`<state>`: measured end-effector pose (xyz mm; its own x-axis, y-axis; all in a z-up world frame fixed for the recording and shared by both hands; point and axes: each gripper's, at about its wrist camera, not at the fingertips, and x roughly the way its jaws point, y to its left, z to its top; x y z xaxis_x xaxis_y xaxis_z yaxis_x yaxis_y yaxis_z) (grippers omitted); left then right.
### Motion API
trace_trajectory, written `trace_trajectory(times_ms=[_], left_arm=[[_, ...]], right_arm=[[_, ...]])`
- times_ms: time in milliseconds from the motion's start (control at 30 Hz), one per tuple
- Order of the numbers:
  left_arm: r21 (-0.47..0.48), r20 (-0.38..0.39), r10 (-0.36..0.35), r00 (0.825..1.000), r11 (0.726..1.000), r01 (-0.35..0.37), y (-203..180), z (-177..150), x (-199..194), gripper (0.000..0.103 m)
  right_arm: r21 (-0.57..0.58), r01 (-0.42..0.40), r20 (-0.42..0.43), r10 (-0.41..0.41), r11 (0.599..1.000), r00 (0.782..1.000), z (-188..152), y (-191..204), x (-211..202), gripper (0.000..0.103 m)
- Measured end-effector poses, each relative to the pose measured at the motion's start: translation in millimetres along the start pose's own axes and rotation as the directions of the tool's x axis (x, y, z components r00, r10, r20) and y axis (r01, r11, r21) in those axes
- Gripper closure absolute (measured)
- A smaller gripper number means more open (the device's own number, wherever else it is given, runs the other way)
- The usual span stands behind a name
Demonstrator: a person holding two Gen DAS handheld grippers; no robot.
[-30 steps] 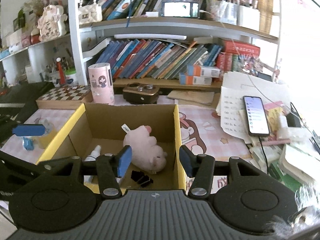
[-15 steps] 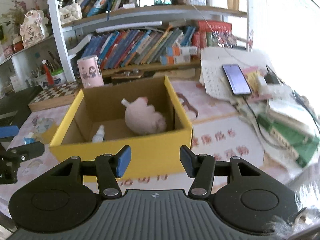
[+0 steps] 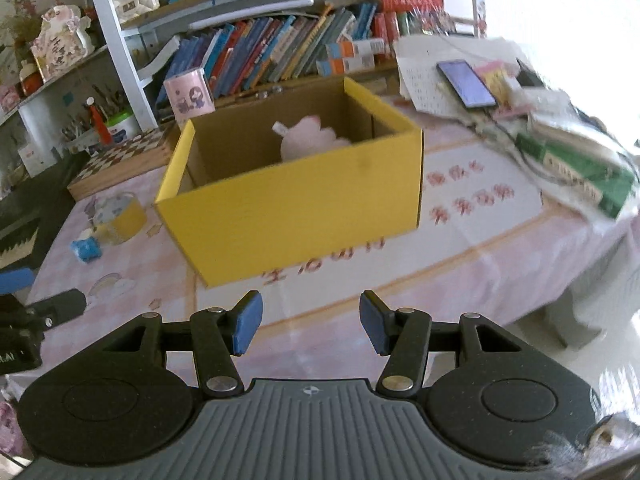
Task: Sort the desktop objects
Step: 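Open both tools and withdraw them from the yellow box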
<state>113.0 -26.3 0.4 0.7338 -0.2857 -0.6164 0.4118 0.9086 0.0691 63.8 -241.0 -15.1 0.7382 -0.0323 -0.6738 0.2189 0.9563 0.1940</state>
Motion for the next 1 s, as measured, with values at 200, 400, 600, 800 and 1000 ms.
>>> trace_trajectory(times_ms=[200,400,600,800,1000], left_arm=[[-0.033,-0.028,0.006,1.000,0.999,-0.007,10,-21,-11,0.010],[-0.052,-0.048,0.017,0.999,0.998,-0.019,16,-40,-23,0.010],[-0.056,-0.062,0.031,0.998,0.998,-0.035,20,-56,-35,0.010],[-0.057,-0.080,0.042,0.996,0.997,-0.047,25,-69,-45,0.010],[-0.071,-0.097,0.060,0.993,0.995,-0.067,33,-82,-54,0.010]], right_arm=[[0.028,-0.005,-0.037,0.006,1.000,0.999,-26,16,-8,0.051],[0.016,-0.001,-0.062,0.002,1.000,0.998,-48,31,-14,0.051],[-0.014,-0.002,-0.077,0.001,1.000,0.997,-66,44,-18,0.051],[-0.053,-0.028,-0.103,0.023,0.998,0.994,-80,62,-20,0.051],[-0.094,-0.067,-0.128,0.055,0.993,0.990,-91,81,-19,0.051]])
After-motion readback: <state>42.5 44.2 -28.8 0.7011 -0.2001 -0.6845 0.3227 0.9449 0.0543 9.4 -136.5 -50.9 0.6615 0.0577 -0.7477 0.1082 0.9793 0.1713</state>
